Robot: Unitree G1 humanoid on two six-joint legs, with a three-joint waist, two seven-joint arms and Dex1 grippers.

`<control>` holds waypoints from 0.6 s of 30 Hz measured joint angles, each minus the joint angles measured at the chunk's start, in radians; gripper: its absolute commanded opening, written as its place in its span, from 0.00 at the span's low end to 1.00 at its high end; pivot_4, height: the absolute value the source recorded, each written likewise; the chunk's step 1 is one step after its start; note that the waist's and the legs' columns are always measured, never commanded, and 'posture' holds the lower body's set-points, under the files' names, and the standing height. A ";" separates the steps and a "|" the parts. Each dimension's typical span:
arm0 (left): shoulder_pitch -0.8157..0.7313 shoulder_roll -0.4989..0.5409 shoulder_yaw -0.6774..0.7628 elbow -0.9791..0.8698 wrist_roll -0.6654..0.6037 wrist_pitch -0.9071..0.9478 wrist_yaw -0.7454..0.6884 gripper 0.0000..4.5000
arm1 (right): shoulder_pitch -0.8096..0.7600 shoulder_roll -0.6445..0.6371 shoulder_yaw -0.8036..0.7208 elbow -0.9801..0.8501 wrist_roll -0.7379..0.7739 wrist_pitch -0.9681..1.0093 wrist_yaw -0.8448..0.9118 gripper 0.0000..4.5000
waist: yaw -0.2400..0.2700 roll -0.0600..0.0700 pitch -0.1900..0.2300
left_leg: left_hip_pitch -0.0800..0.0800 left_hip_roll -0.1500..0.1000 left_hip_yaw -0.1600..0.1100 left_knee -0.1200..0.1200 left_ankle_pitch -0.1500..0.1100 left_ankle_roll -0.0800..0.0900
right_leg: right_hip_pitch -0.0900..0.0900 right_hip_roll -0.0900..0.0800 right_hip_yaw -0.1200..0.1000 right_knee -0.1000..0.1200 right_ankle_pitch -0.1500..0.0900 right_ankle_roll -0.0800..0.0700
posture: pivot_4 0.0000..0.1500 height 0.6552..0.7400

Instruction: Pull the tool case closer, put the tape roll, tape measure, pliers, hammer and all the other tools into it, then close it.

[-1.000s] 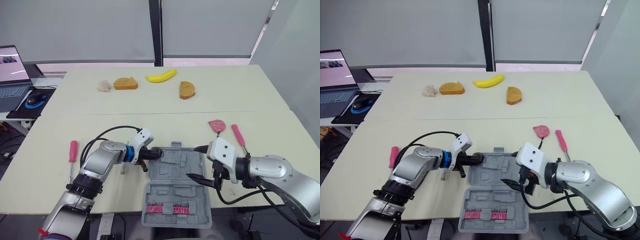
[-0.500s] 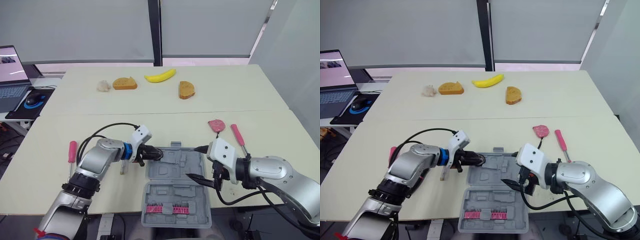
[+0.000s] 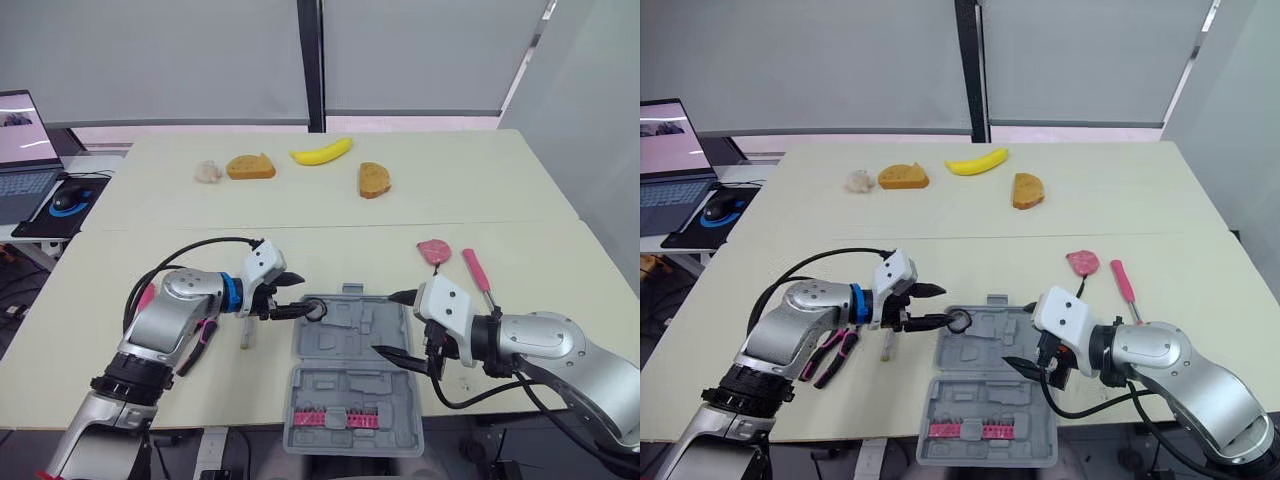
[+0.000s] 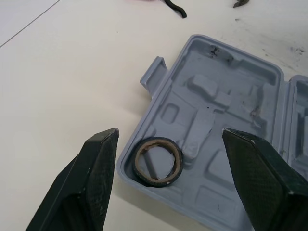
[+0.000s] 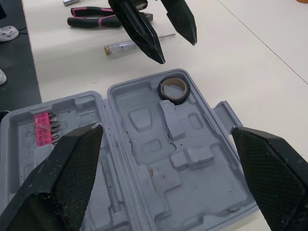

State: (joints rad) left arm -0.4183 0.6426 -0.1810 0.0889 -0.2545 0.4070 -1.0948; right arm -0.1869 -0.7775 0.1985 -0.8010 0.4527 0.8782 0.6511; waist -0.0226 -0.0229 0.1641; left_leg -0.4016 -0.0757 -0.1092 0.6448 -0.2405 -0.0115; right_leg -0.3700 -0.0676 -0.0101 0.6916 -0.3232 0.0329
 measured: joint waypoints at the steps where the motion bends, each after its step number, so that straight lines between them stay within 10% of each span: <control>1: 0.001 -0.004 -0.001 0.018 0.006 -0.030 -0.008 0.53 | 0.000 0.000 0.000 0.000 0.000 0.000 0.000 1.00 | 0.000 0.000 0.000 | 0.000 0.000 0.000 0.000 0.000 0.000 | 0.000 0.000 0.000 0.000 0.000 0.000 | 1.00 0.95; 6: 0.002 -0.023 -0.010 0.070 0.018 -0.109 -0.031 0.17 | 0.000 0.000 0.000 0.000 -0.001 0.000 0.001 1.00 | 0.000 0.000 0.000 | 0.000 0.000 0.000 0.000 0.000 0.000 | 0.000 0.000 0.000 -0.001 0.000 0.000 | 1.00 0.95; 18: -0.008 -0.102 -0.041 0.202 0.108 -0.237 -0.014 0.17 | 0.003 0.000 0.012 0.001 -0.023 -0.020 0.002 1.00 | -0.001 0.000 0.000 | 0.000 0.000 0.000 0.000 0.000 0.000 | 0.001 0.000 -0.001 -0.001 0.000 0.000 | 1.00 0.95</control>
State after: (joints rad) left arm -0.4264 0.5411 -0.2218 0.2906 -0.1463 0.1698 -1.1091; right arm -0.1834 -0.7774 0.2102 -0.7998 0.4294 0.8586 0.6528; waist -0.0236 -0.0229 0.1641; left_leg -0.4018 -0.0759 -0.1091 0.6448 -0.2406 -0.0113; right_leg -0.3695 -0.0676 -0.0107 0.6905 -0.3232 0.0330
